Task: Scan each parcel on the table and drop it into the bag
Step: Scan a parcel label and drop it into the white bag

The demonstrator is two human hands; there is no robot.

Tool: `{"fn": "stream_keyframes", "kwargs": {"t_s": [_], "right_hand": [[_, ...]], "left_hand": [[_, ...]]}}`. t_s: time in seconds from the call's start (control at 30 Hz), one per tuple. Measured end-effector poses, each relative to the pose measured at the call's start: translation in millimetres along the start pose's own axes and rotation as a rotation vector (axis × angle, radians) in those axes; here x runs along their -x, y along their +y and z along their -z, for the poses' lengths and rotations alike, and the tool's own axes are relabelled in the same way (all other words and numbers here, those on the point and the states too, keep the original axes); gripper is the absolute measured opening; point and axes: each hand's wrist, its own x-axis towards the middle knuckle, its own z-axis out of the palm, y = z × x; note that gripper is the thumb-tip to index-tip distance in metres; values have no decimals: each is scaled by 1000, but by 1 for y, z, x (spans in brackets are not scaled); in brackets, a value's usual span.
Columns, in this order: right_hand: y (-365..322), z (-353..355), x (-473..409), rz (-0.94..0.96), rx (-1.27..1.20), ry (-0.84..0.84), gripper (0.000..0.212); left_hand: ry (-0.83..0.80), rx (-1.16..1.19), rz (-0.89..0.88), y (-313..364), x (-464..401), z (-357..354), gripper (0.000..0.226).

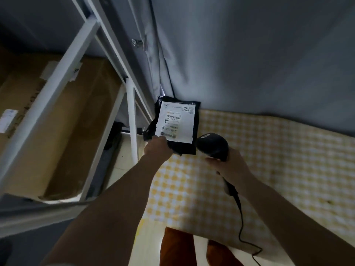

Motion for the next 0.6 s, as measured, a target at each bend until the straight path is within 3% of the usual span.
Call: {"fn": "stream_keyframes", "kwargs": {"t_s": [0.2, 0.33, 0.5, 0.6], "right_hand": [[-16, -36, -43, -73, -13, 33, 13], [-20, -56, -58, -117, -19, 79, 13], [-17, -68, -66, -182, -74, 113, 21], [-15, -70, -66, -216, -69, 139, 10]], "left_hand": [[-20, 134, 32, -5, -83, -9, 68], [-29, 293, 181, -11, -113, -19, 90], [33, 186, 256, -11, -134, -33, 102], [52, 168, 270, -9, -141, -34, 104]]}}
